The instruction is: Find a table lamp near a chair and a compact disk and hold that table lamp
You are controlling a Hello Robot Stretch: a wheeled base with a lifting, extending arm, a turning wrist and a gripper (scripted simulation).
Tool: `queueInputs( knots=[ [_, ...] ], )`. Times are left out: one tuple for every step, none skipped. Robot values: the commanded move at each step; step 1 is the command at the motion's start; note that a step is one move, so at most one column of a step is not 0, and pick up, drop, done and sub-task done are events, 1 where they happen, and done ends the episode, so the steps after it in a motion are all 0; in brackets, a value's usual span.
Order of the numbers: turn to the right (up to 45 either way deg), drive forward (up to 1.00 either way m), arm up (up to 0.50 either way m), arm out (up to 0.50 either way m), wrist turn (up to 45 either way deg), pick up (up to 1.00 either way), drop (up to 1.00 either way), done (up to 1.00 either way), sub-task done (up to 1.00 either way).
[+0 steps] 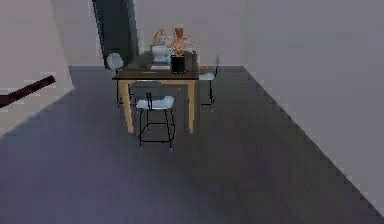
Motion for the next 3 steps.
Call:
queueInputs(
  knots=[
    [-36.0,0.0,0.0,0.0,0.0,0.0,0.0,0.0,0.0],
    [0.0,1.0,0.0,0.0,0.0,0.0,0.0,0.0,0.0],
    [0.0,1.0,0.0,0.0,0.0,0.0,0.0,0.0,0.0]
  ],
)
